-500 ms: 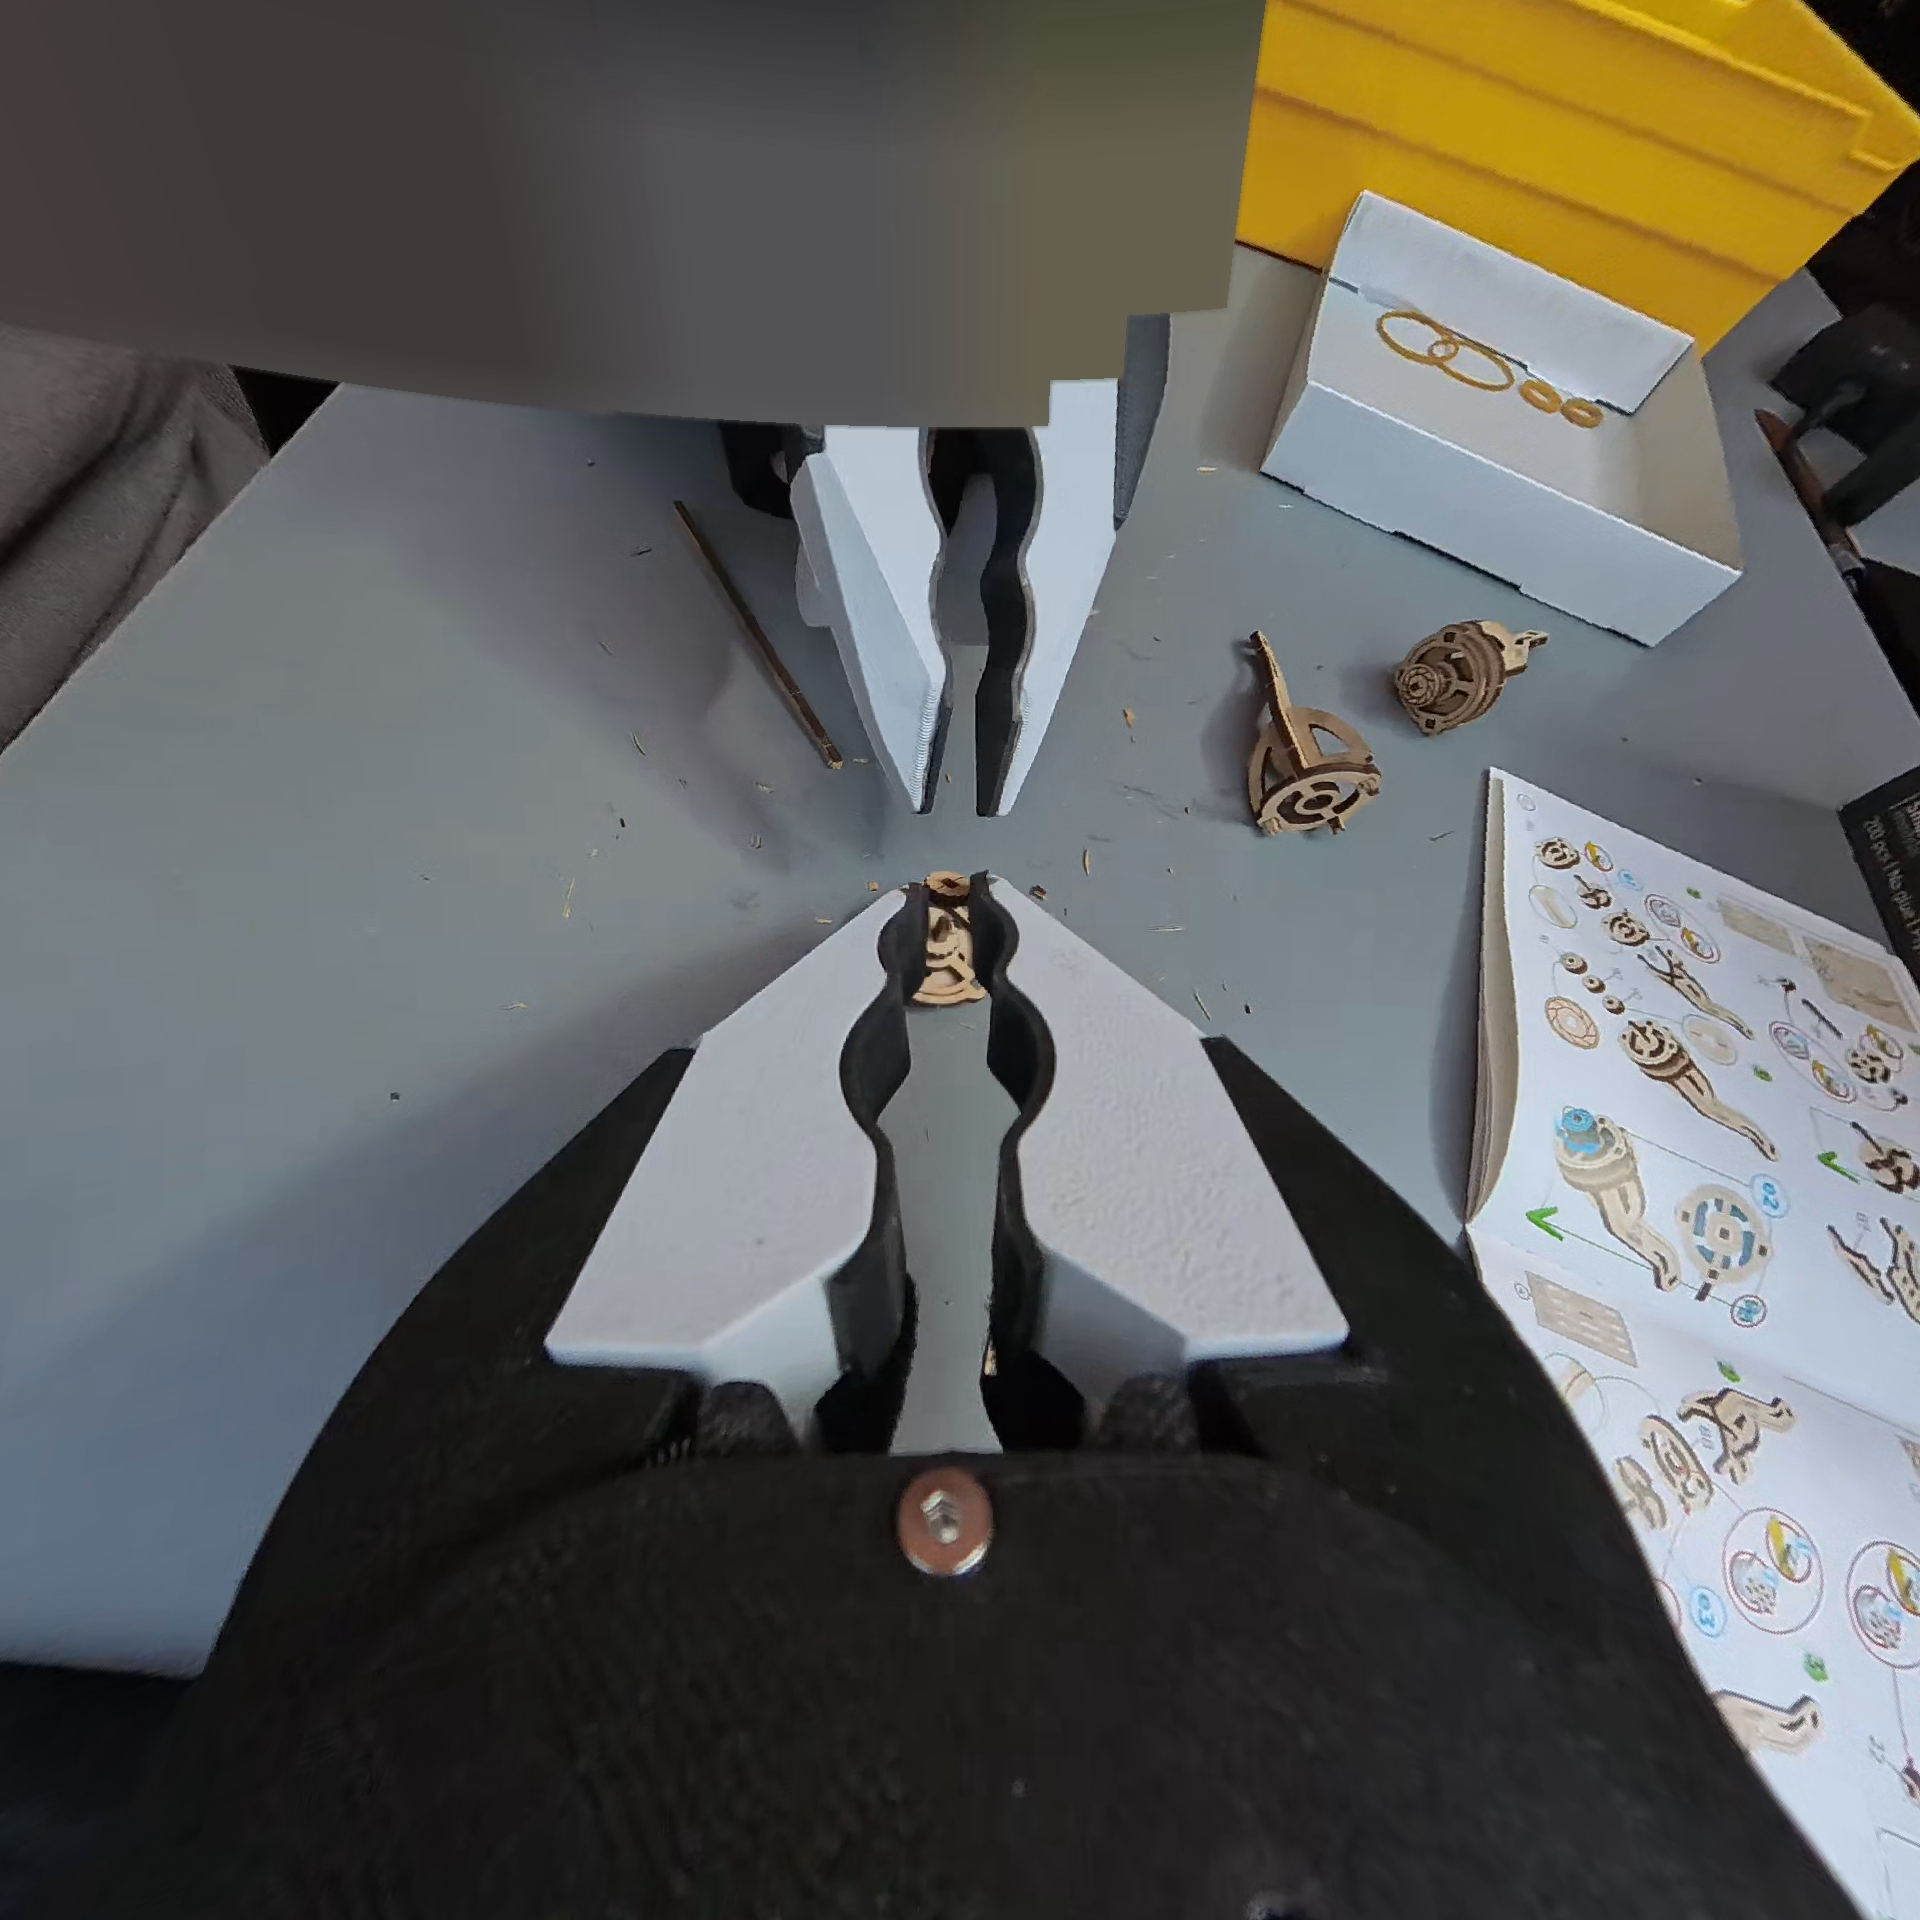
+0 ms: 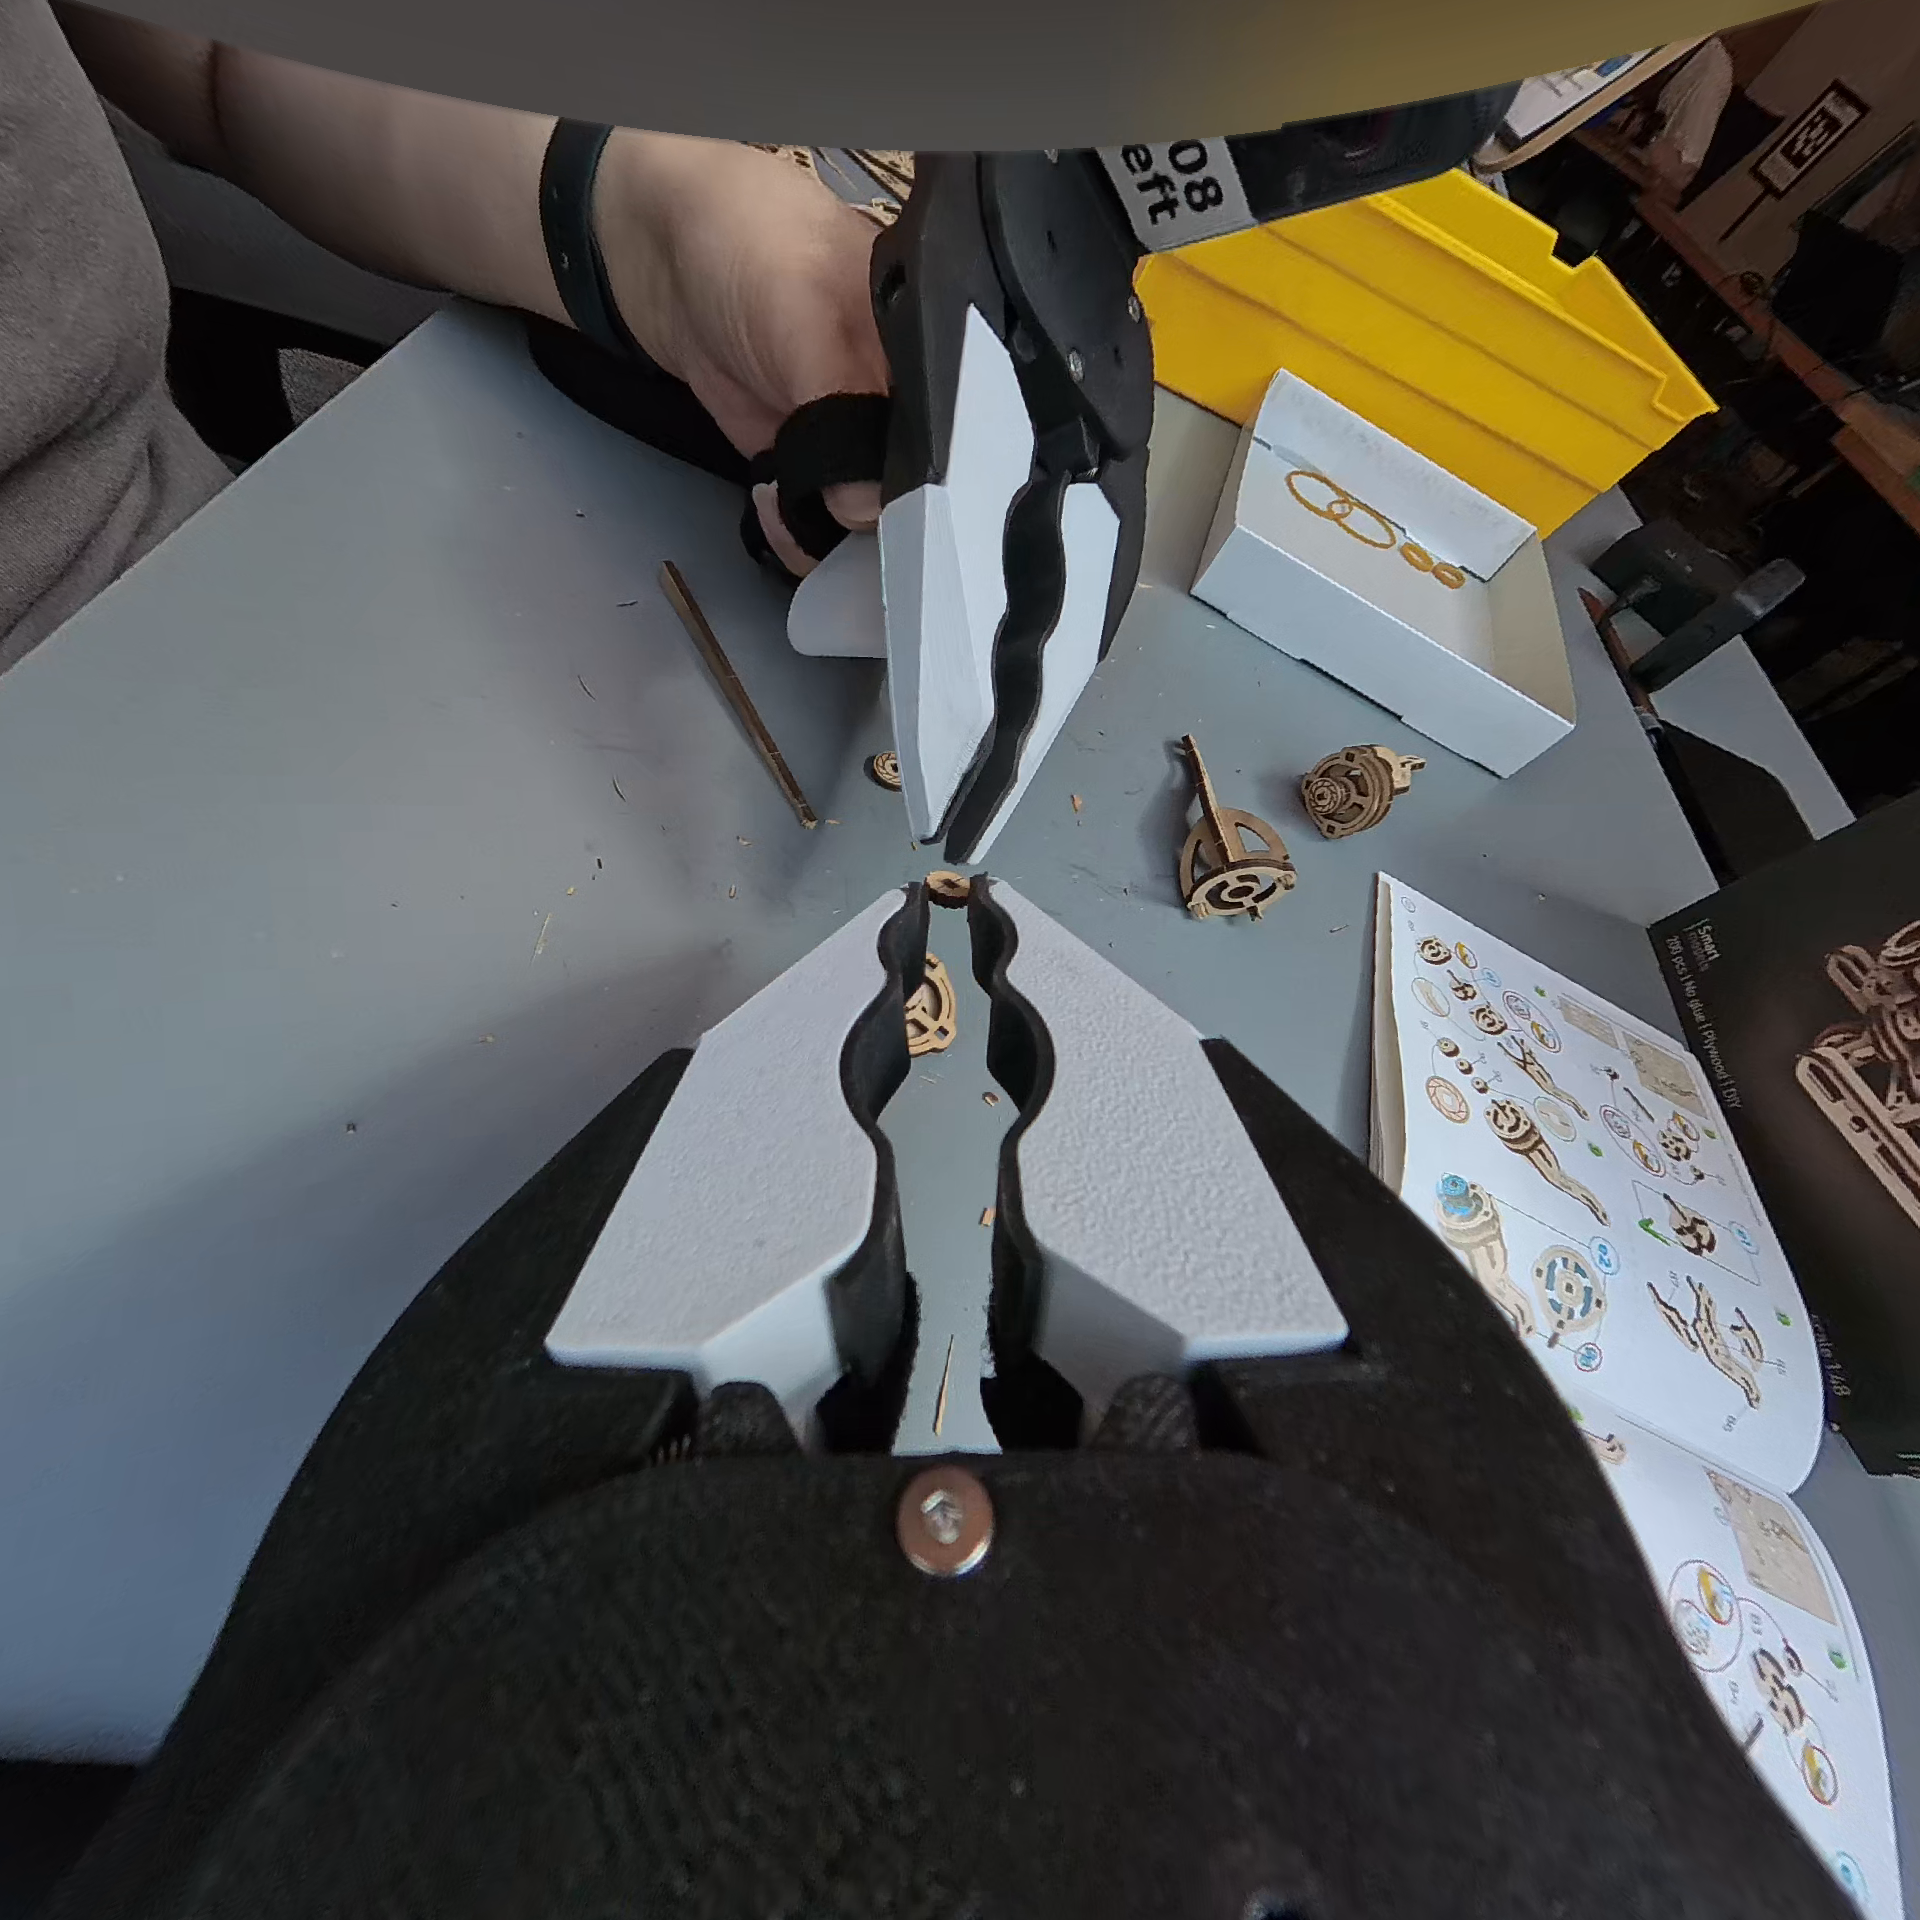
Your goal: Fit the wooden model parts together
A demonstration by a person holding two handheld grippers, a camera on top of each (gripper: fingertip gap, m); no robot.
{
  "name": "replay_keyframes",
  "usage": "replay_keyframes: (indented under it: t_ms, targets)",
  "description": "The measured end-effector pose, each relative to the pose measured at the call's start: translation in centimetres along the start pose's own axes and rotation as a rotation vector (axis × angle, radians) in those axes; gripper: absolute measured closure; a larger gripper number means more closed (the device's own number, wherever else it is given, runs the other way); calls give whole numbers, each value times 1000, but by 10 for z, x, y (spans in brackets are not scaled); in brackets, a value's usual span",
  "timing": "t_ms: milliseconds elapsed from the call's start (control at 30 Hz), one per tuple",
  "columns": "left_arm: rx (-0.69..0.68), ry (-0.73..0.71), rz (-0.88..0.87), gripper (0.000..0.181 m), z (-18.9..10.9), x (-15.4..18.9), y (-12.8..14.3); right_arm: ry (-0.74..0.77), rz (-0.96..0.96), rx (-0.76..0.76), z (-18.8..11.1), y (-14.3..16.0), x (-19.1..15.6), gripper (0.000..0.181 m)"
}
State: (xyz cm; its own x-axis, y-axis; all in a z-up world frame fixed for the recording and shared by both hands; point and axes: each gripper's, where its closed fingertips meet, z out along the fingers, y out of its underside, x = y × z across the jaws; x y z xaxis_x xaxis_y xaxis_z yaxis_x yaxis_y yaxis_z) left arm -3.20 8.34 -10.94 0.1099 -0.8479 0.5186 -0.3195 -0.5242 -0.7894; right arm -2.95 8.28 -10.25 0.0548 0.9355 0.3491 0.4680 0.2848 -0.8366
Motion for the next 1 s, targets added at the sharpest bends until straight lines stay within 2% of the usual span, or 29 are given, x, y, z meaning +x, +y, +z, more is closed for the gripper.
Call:
replay_keyframes:
  t_ms: [367,567,733,1000]
  targets:
    - [165,288,-207,177,-6,30,-25,176,-177,55,-9,-26,10,175]
    - [203,251,-203,179,-7,23,-30,243,-235,79,-15,-35,14,175]
    - [230,286,-226,176,-8,27,-34,262,-261,77,-14,-37,14,175]
    - [242,318,-209,180,-9,33,-36,254,-271,104,-16,-41,12,175]
